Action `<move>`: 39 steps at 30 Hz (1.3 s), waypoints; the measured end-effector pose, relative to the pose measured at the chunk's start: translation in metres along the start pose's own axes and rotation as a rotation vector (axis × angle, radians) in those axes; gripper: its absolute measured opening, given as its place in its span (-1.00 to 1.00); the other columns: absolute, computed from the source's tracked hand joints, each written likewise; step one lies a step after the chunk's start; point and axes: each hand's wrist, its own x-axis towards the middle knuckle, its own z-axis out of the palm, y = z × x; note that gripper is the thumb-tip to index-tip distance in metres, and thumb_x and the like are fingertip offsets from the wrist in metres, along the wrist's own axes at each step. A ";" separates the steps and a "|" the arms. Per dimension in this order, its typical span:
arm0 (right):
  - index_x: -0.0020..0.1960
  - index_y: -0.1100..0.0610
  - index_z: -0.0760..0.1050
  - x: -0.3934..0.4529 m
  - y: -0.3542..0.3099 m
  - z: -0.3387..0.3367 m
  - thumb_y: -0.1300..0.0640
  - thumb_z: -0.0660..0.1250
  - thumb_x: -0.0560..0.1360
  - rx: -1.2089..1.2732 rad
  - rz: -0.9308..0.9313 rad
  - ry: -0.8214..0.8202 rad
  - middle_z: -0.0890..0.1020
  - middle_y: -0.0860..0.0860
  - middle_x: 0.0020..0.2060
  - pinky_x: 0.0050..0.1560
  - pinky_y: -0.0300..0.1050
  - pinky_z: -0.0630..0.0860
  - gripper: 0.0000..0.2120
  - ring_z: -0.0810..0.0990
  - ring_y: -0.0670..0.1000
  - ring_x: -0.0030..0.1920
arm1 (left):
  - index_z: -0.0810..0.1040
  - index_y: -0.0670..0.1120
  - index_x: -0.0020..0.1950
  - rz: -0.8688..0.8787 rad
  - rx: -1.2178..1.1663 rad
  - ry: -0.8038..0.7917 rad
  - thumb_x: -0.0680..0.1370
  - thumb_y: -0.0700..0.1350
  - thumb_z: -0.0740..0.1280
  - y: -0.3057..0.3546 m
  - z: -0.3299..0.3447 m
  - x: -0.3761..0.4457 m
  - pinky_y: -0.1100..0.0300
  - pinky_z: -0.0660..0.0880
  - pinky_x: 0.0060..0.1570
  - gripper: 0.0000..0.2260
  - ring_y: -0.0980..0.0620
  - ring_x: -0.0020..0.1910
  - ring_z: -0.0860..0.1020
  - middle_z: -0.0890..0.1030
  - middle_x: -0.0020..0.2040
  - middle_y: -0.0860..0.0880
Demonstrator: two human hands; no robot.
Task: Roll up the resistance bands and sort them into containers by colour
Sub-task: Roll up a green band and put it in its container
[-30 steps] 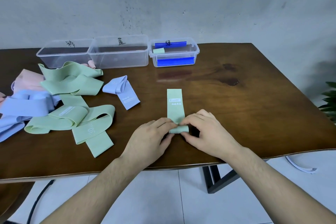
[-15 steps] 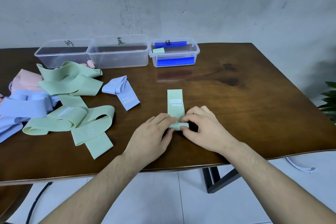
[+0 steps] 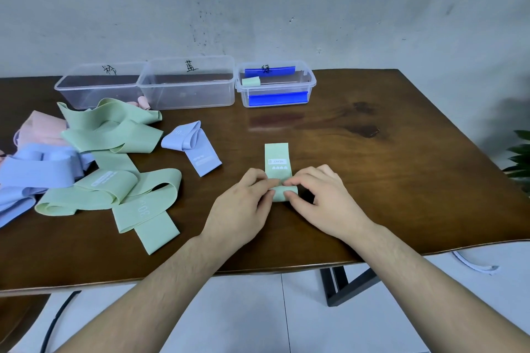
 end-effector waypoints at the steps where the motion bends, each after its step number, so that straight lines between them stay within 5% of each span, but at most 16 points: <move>1: 0.25 -0.11 0.57 0.002 0.000 0.000 -0.12 0.27 0.61 -0.009 0.004 0.000 0.56 -0.24 0.17 0.27 -0.08 0.36 -0.74 0.34 -0.16 0.17 | 0.51 0.06 0.38 0.004 -0.008 0.009 0.66 -0.01 0.22 0.000 -0.001 0.000 0.33 0.48 -0.22 -0.70 0.13 -0.10 0.52 0.44 0.22 0.15; 7: 0.26 -0.09 0.60 0.010 0.002 0.000 -0.13 0.23 0.62 -0.067 -0.009 0.005 0.55 -0.23 0.14 0.25 -0.05 0.37 -0.71 0.34 -0.13 0.17 | 0.54 0.06 0.31 0.087 0.032 -0.011 0.61 0.02 0.31 -0.002 -0.003 0.002 0.27 0.51 -0.22 -0.73 0.15 -0.22 0.45 0.46 0.22 0.14; 12: 0.34 -0.13 0.53 0.010 0.005 -0.002 -0.13 0.26 0.61 -0.087 -0.027 0.005 0.52 -0.23 0.22 0.25 -0.10 0.34 -0.68 0.32 -0.14 0.22 | 0.42 0.06 0.45 0.066 0.124 -0.066 0.62 0.07 0.26 -0.003 -0.003 0.009 0.22 0.55 -0.09 -0.60 0.10 0.02 0.55 0.39 0.33 0.15; 18: 0.32 -0.13 0.52 0.017 0.006 -0.007 -0.16 0.37 0.54 -0.069 -0.057 -0.074 0.54 -0.22 0.23 0.31 -0.02 0.35 -0.63 0.35 -0.14 0.22 | 0.40 0.10 0.46 0.070 0.120 -0.133 0.64 0.10 0.21 -0.007 -0.008 0.021 0.27 0.51 -0.08 -0.61 0.11 0.08 0.55 0.41 0.33 0.19; 24: 0.31 -0.11 0.55 0.020 0.008 -0.009 -0.11 0.39 0.55 -0.021 -0.061 -0.078 0.57 -0.20 0.19 0.28 -0.05 0.41 -0.66 0.37 -0.20 0.12 | 0.45 0.06 0.41 0.089 0.063 -0.131 0.64 0.08 0.23 -0.012 -0.006 0.020 0.39 0.32 -0.18 -0.65 0.20 -0.14 0.40 0.42 0.27 0.20; 32: 0.25 -0.10 0.58 0.002 0.004 -0.009 -0.08 0.42 0.51 0.056 -0.039 -0.063 0.61 -0.24 0.09 0.01 -0.30 0.37 -0.68 0.42 -0.24 0.01 | 0.44 0.12 0.38 0.119 -0.023 -0.105 0.63 0.08 0.24 -0.009 -0.009 0.002 0.38 0.43 -0.19 -0.68 0.16 -0.19 0.46 0.55 0.17 0.17; 39: 0.20 -0.13 0.59 -0.006 0.007 -0.006 -0.16 0.36 0.52 0.008 -0.069 -0.018 0.54 -0.28 0.10 0.22 -0.06 0.39 -0.71 0.37 -0.15 0.15 | 0.55 0.06 0.32 0.122 -0.057 -0.083 0.62 0.07 0.27 -0.008 -0.006 -0.003 0.52 0.34 -0.19 -0.71 0.23 -0.14 0.43 0.47 0.24 0.19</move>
